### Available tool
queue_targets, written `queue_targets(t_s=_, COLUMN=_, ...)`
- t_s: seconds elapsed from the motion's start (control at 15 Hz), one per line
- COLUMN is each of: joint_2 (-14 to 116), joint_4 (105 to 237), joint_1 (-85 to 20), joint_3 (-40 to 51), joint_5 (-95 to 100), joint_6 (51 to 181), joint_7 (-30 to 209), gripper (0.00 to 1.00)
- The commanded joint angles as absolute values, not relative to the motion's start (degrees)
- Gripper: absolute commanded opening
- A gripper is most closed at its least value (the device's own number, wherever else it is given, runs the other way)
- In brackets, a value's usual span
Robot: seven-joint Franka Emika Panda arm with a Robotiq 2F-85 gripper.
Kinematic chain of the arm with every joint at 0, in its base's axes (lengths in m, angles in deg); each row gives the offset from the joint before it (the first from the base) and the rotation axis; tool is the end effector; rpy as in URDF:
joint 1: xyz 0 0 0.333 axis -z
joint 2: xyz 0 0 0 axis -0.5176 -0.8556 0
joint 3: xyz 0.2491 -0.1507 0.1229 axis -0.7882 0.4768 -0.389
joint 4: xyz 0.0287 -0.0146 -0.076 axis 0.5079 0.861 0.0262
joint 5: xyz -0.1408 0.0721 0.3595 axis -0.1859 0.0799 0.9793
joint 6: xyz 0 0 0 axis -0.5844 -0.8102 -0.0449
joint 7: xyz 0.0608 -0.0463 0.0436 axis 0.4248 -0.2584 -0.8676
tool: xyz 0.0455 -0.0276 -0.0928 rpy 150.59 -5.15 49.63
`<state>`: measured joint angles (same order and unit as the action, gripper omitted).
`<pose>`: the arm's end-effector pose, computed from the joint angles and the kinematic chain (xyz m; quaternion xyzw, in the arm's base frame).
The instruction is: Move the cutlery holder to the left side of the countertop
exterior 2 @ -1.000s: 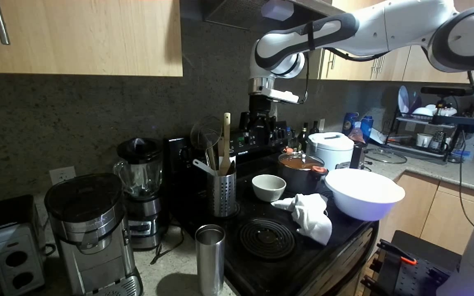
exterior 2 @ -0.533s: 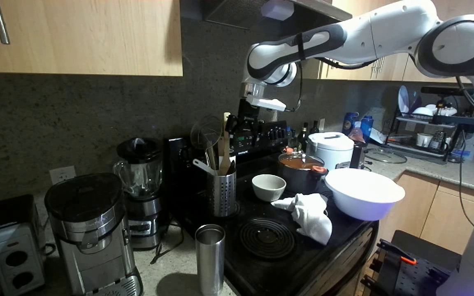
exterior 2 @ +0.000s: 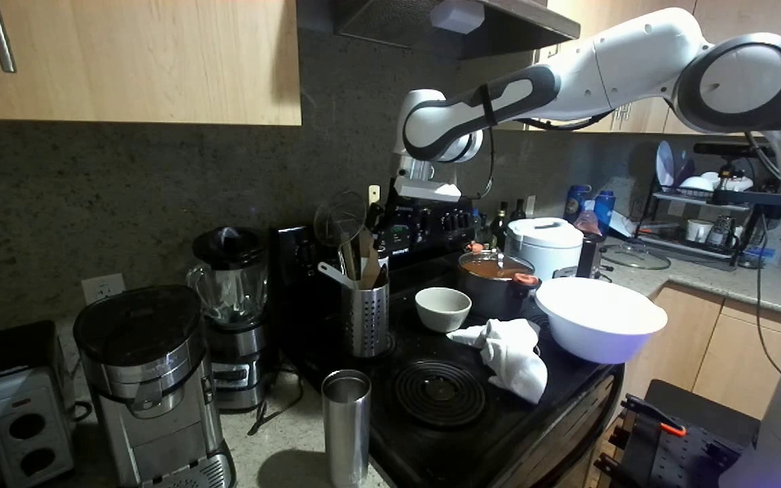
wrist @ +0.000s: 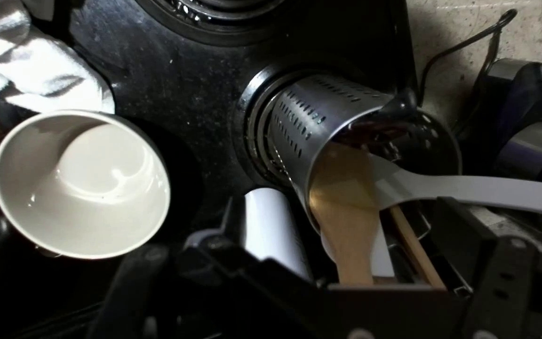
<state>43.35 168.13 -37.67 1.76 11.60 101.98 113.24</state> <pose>0.6842 0.0817 0.4185 -0.9735 0.2150 -0.0445 0.0643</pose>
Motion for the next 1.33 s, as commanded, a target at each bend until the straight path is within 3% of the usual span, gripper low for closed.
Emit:
queue_targets(t_s=0.0, joint_2=44.7, joint_4=172.43, joint_1=-38.8, joint_3=3.11, joint_5=9.03, joint_6=105.25, joint_7=117.16, gripper=1.0)
queue_targets(t_s=0.6, joint_2=45.27, joint_4=180.8, joint_1=-38.77, joint_3=3.21, joint_5=9.52, joint_6=110.55, joint_7=119.99, gripper=1.0)
queue_targets(t_s=1.27, joint_2=43.42, joint_4=177.85, joint_1=-39.4, joint_3=3.69, joint_5=8.42, joint_6=112.63, joint_7=124.5, gripper=1.0)
